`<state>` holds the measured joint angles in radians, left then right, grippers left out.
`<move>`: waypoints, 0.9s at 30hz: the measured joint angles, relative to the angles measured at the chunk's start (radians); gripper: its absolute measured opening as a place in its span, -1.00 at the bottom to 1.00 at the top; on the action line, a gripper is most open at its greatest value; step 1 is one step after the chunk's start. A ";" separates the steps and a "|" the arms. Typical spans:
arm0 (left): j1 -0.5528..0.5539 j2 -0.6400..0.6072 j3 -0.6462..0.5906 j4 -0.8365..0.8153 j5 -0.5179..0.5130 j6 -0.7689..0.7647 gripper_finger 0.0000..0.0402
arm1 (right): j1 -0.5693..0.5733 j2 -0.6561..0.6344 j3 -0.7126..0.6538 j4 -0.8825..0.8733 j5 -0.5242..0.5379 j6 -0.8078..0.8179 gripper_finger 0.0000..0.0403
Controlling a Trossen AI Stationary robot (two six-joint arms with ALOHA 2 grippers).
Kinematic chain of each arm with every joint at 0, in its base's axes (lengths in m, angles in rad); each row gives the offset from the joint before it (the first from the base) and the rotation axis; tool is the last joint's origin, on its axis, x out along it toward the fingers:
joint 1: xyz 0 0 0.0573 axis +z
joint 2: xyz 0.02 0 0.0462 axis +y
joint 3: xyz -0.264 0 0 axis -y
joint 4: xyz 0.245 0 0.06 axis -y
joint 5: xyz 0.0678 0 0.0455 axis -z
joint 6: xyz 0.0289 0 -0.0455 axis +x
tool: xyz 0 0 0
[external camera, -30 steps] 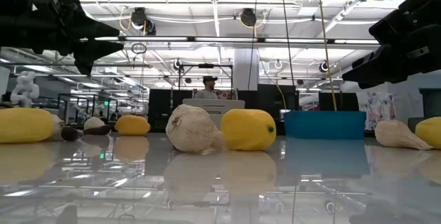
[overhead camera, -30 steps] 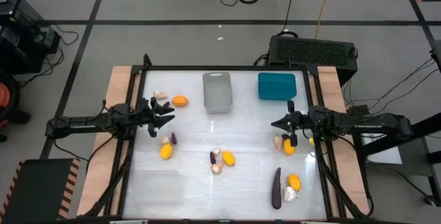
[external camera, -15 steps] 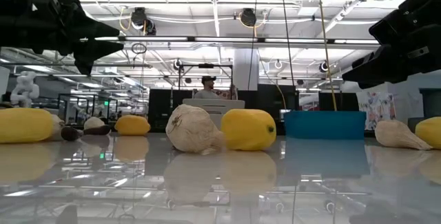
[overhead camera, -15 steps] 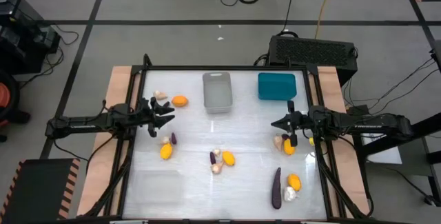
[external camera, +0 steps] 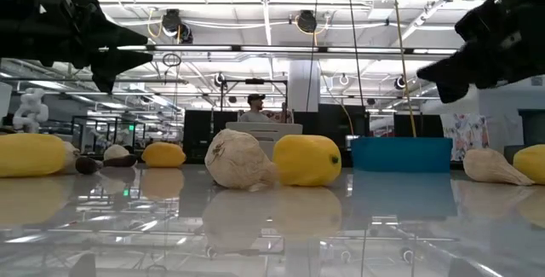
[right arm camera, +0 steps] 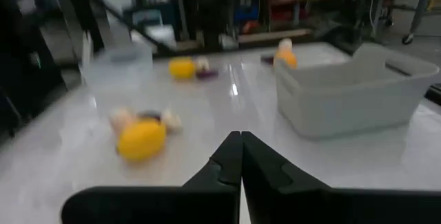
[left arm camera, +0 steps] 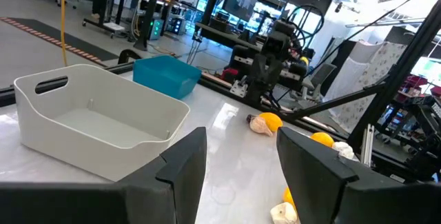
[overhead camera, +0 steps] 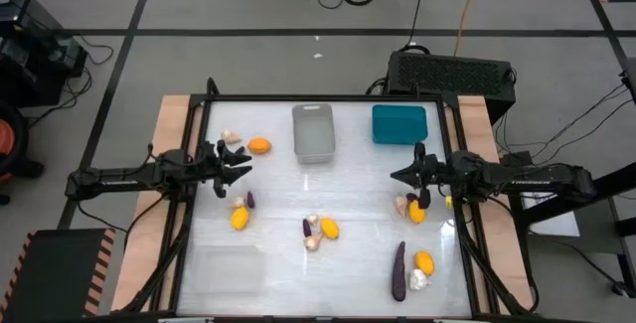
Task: Sort produce into baskets
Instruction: Put the lemon into the transparent bin
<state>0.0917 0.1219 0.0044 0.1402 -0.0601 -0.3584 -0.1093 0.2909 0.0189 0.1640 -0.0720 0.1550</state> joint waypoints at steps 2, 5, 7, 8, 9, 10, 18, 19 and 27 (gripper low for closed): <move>0.000 0.000 0.000 0.000 0.000 0.000 -0.08 | 0.000 0.000 0.000 0.024 0.035 0.093 -1.00; 0.000 0.000 0.000 0.000 0.000 0.000 -0.08 | 0.000 0.000 0.000 0.054 0.044 0.255 -1.00; 0.000 0.000 0.000 0.000 0.000 0.000 -0.08 | 0.000 0.000 0.000 0.063 0.044 0.353 -1.00; 0.000 0.000 0.000 0.000 0.000 0.000 -0.08 | 0.000 0.000 0.000 0.069 0.050 0.403 -1.00; 0.000 0.000 0.000 0.000 0.000 0.000 -0.08 | 0.000 0.000 0.000 0.071 0.064 0.461 -1.00; 0.000 0.000 0.000 0.001 0.000 0.000 -0.08 | 0.000 0.000 0.000 0.073 0.076 0.514 -1.00; 0.000 0.000 0.000 0.041 -0.075 -0.135 -0.08 | 0.000 0.043 0.001 0.324 0.123 0.644 -1.00; 0.000 0.000 0.000 0.052 -0.076 -0.139 -0.08 | 0.000 0.054 0.001 0.366 0.123 0.645 -1.00; -0.003 0.022 0.044 0.081 -0.060 -0.160 -0.08 | 0.060 0.220 0.119 0.423 0.125 0.564 -1.00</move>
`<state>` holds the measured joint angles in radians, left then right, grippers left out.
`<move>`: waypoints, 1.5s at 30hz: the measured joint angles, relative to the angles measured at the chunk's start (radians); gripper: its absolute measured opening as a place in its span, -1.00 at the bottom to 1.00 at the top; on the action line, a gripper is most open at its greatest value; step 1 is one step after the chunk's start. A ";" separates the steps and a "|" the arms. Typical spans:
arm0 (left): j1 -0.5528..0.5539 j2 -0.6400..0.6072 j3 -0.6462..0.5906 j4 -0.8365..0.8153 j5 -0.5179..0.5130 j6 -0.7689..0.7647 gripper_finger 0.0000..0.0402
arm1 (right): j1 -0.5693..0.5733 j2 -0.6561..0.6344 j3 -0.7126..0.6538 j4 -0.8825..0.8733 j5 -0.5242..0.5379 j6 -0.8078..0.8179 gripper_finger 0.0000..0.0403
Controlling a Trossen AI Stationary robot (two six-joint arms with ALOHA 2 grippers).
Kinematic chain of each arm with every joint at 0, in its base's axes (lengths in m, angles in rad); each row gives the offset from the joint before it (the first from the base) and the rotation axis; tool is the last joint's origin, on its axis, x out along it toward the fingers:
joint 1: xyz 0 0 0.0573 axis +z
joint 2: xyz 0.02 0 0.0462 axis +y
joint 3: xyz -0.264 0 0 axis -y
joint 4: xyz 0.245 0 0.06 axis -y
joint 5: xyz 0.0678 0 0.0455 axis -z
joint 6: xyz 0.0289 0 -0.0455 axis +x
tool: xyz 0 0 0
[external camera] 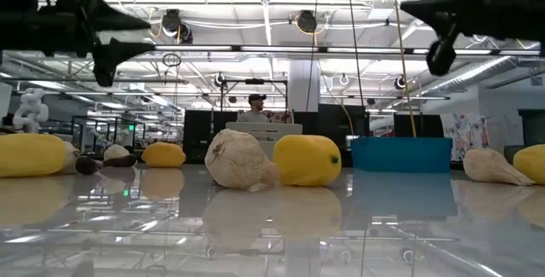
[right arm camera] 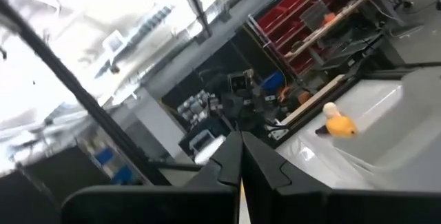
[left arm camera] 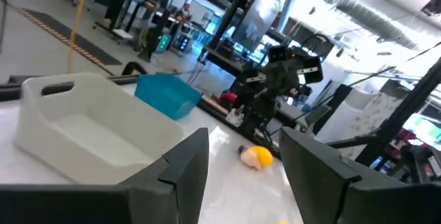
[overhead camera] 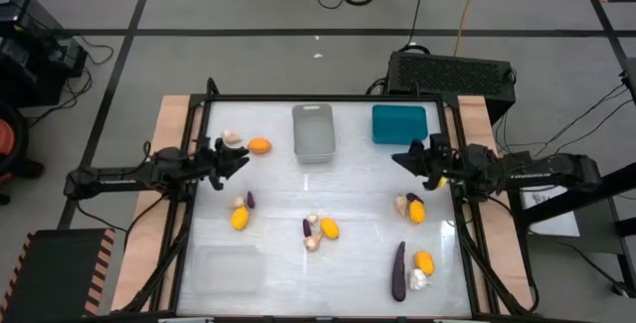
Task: Sort produce into baskets
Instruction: Put the lemon into the transparent bin
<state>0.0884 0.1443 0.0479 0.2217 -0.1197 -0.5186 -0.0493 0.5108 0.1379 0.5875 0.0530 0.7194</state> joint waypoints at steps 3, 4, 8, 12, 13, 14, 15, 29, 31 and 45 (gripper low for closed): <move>-0.018 0.053 0.078 0.004 0.010 0.008 -0.08 | 0.036 0.109 0.095 -0.001 -0.005 -0.132 -1.00; -0.026 0.079 0.109 -0.009 0.010 0.018 -0.08 | 0.047 0.148 0.129 -0.002 -0.008 -0.186 -1.00; -0.066 0.242 0.289 -0.132 0.006 0.038 -0.08 | 0.078 0.297 0.266 -0.005 -0.084 -0.398 -1.00; -0.113 0.467 0.505 -0.292 0.005 0.088 -0.08 | 0.092 0.414 0.395 -0.060 -0.146 -0.561 -1.00; -0.124 0.524 0.563 -0.335 0.011 0.108 -0.08 | 0.092 0.436 0.425 -0.086 -0.165 -0.590 -1.00; -0.136 0.581 0.621 -0.389 0.022 0.126 -0.08 | 0.092 0.454 0.453 -0.123 -0.189 -0.610 -1.00; -0.148 0.636 0.679 -0.454 0.040 0.137 -0.08 | 0.092 0.468 0.478 -0.162 -0.216 -0.625 -1.00; -0.214 0.966 0.992 -1.280 0.296 -0.596 -0.08 | 0.090 0.505 0.558 -0.434 -0.291 -0.760 -0.52; -0.230 0.996 0.992 -1.388 0.277 -0.641 -0.08 | 0.090 0.508 0.558 -0.440 -0.282 -0.760 -0.43; -0.302 1.161 0.925 -1.371 0.213 -0.552 0.38 | 0.091 0.577 0.558 -0.433 -0.102 -0.605 -0.22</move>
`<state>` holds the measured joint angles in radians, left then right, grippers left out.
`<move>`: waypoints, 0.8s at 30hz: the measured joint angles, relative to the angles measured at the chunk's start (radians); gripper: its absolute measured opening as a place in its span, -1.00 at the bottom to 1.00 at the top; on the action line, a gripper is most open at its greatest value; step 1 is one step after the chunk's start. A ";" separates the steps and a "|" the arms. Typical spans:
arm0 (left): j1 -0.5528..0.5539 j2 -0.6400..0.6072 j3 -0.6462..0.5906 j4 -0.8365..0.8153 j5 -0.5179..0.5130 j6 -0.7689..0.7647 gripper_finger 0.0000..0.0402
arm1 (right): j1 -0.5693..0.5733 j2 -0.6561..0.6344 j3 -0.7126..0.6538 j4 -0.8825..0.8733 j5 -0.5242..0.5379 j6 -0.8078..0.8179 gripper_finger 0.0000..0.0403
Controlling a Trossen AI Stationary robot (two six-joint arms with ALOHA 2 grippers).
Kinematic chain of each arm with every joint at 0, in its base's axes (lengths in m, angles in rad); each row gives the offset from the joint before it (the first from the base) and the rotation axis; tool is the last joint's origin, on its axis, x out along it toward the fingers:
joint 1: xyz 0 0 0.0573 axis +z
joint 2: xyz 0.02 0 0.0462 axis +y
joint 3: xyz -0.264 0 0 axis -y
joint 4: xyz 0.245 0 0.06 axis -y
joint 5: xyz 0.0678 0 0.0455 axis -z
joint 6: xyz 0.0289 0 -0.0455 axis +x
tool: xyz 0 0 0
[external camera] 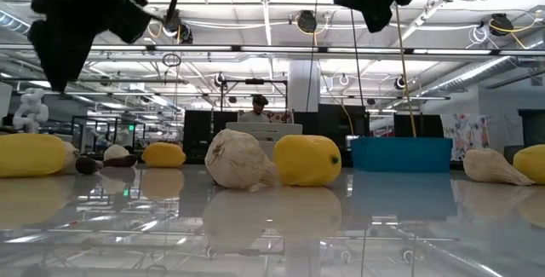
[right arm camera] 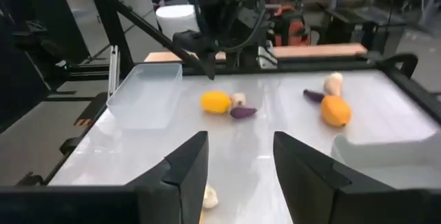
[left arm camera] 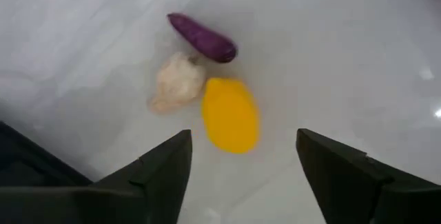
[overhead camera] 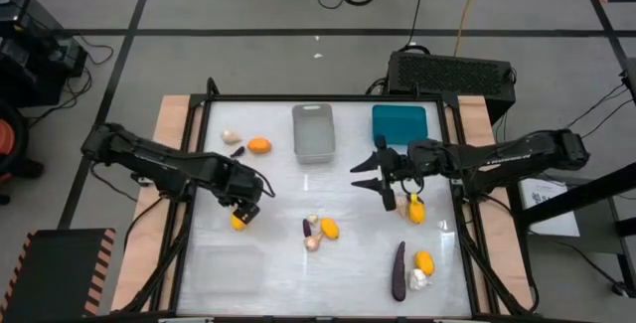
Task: Sort produce into baskets
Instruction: Put the lemon into the transparent bin
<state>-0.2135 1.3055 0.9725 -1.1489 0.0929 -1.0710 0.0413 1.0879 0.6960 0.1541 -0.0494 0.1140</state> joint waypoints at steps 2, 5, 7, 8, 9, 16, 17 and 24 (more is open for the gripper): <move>-0.010 0.018 -0.033 0.015 0.000 -0.045 0.46 | 0.000 0.008 0.000 0.003 0.000 0.032 -0.22; -0.033 0.036 -0.079 0.040 0.001 -0.117 0.53 | 0.000 0.012 0.000 0.002 0.000 0.051 -0.22; -0.048 0.037 -0.105 0.080 0.013 -0.151 0.54 | 0.000 0.011 0.000 0.006 0.001 0.058 -0.22; -0.055 0.037 -0.116 0.105 0.018 -0.168 0.55 | 0.000 0.011 0.000 0.007 0.001 0.058 -0.22; -0.063 0.037 -0.126 0.130 0.020 -0.186 0.55 | 0.000 0.011 0.000 0.007 0.001 0.058 -0.22; -0.099 0.036 -0.204 0.253 0.008 -0.301 0.55 | 0.000 0.011 0.000 0.007 0.001 0.058 -0.22; -0.103 0.036 -0.219 0.263 0.005 -0.317 0.55 | 0.000 0.011 0.000 0.007 0.001 0.057 -0.22; -0.124 0.036 -0.292 0.395 -0.024 -0.388 0.55 | 0.000 0.011 0.000 0.006 0.002 0.054 -0.22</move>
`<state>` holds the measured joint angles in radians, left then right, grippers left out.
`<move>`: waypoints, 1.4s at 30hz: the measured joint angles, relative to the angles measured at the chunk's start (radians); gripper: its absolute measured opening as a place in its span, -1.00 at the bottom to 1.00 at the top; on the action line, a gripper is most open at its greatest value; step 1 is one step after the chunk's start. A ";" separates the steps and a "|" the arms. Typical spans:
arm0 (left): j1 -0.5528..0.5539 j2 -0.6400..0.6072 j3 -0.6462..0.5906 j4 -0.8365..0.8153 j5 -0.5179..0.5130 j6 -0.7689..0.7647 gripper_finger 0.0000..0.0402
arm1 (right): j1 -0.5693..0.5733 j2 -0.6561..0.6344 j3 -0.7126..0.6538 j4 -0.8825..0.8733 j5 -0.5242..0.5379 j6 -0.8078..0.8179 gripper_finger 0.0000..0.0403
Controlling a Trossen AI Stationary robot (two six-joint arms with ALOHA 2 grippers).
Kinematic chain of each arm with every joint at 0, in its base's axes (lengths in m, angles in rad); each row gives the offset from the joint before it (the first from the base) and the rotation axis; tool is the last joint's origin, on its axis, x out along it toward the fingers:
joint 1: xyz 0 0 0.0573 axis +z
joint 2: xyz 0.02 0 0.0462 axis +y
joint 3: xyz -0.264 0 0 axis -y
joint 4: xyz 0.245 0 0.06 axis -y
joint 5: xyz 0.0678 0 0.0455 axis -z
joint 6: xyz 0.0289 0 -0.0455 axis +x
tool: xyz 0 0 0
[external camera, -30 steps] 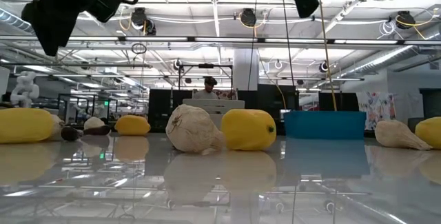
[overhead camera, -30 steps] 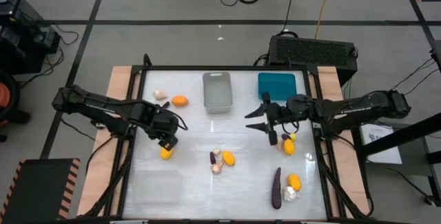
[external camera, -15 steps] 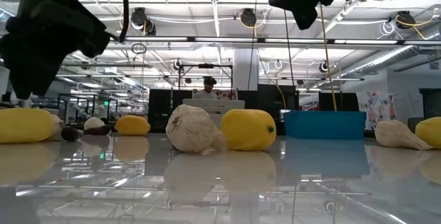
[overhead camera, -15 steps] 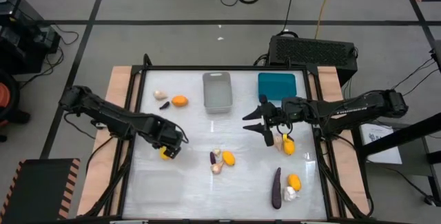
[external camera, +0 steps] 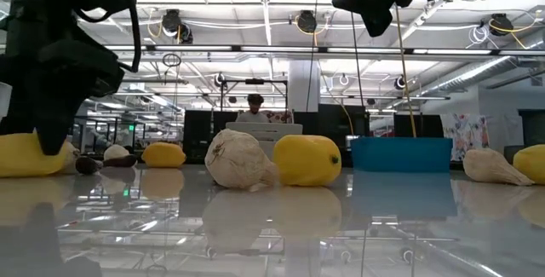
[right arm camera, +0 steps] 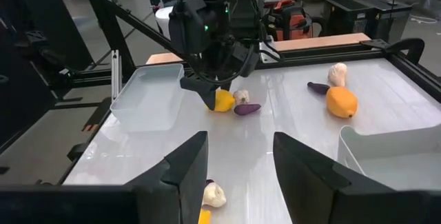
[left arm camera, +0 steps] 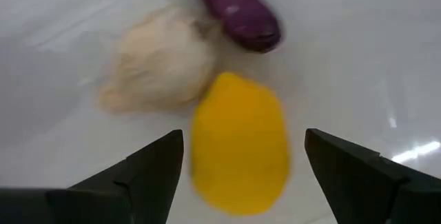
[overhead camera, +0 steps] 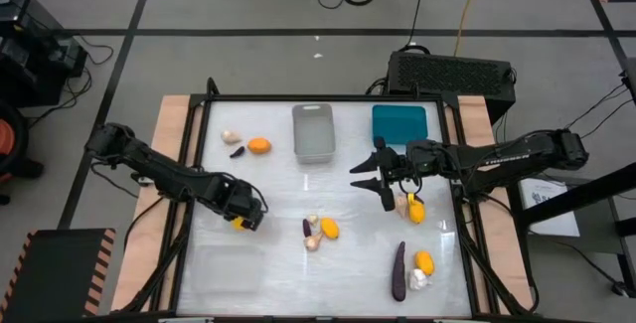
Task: Sort produce into baskets
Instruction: Put the lemon into the transparent bin
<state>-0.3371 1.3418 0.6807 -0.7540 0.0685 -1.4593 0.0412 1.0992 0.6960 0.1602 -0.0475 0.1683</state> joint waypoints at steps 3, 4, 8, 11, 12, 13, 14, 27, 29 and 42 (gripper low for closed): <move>-0.007 0.000 -0.005 0.021 0.000 0.000 0.54 | 0.000 0.000 0.000 0.000 0.000 0.000 -0.22; -0.009 0.000 -0.005 0.023 0.000 0.002 0.53 | 0.000 0.000 0.000 0.000 0.000 -0.001 -0.22; -0.013 0.000 -0.005 0.023 0.000 0.001 0.39 | 0.000 0.000 0.000 -0.005 0.000 -0.001 -0.22; -0.013 0.000 -0.005 0.022 0.000 0.002 0.22 | 0.000 0.000 0.000 -0.011 0.000 -0.001 -0.22; -0.013 0.000 -0.005 0.022 0.001 0.002 0.17 | 0.000 0.000 0.000 -0.012 0.000 -0.001 -0.22; -0.013 0.000 -0.005 0.022 0.004 0.002 0.12 | 0.000 0.000 0.000 -0.013 0.000 -0.001 -0.22; -0.013 0.000 -0.003 0.020 0.014 0.004 0.07 | 0.000 0.000 0.000 -0.014 0.000 -0.001 -0.22; -0.034 -0.140 0.211 0.016 0.235 0.274 -0.07 | 0.000 0.000 0.000 -0.015 0.000 -0.027 -0.22; -0.059 -0.156 0.230 0.024 0.287 0.263 -0.07 | -0.001 0.000 0.000 -0.015 0.000 -0.027 -0.22; -0.299 -0.069 0.228 0.046 0.351 0.366 -0.08 | -0.001 0.000 0.000 -0.015 0.000 -0.061 -0.22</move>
<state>-0.6365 1.2726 0.9089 -0.7077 0.4190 -1.0935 0.0402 1.0988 0.6956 0.1452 -0.0478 0.1068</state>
